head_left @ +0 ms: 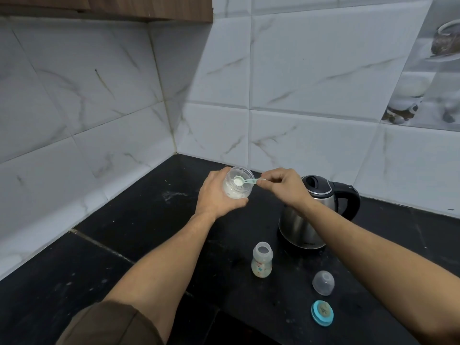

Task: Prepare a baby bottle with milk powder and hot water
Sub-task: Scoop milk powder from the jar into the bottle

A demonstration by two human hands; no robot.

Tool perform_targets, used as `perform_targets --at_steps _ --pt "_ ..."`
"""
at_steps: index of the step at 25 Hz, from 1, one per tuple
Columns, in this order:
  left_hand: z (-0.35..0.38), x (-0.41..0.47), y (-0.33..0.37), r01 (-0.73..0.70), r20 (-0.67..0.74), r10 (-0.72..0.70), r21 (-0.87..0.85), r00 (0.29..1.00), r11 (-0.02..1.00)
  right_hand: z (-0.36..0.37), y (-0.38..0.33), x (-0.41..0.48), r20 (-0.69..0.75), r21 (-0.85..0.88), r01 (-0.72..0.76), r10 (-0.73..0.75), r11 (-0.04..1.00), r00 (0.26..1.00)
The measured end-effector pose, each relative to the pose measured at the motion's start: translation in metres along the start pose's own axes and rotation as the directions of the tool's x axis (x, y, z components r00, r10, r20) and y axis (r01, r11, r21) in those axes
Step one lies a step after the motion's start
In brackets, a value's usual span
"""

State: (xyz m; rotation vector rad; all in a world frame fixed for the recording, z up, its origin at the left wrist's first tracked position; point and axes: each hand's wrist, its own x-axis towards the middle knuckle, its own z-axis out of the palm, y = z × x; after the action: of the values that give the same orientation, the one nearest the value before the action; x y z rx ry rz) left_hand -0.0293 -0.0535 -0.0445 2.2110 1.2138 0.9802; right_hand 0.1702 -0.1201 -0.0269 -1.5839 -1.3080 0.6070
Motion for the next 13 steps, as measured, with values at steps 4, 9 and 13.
perform_targets --at_steps 4,9,13 --pt "0.002 -0.001 -0.005 0.019 0.023 -0.019 -0.009 1.0 1.0 0.001 -0.001 -0.004 -0.01 0.172 -0.166 0.17 0.971 0.985" --pt "0.009 -0.009 -0.016 0.077 0.061 -0.074 -0.042 0.995 0.996 0.0 -0.003 -0.017 0.053 0.444 -0.423 0.447 0.79 0.893" --pt "0.015 -0.022 -0.024 0.11 0.103 -0.105 -0.044 0.989 0.993 0.001 0.01 -0.037 0.026 0.515 -0.467 0.531 0.719 0.847"
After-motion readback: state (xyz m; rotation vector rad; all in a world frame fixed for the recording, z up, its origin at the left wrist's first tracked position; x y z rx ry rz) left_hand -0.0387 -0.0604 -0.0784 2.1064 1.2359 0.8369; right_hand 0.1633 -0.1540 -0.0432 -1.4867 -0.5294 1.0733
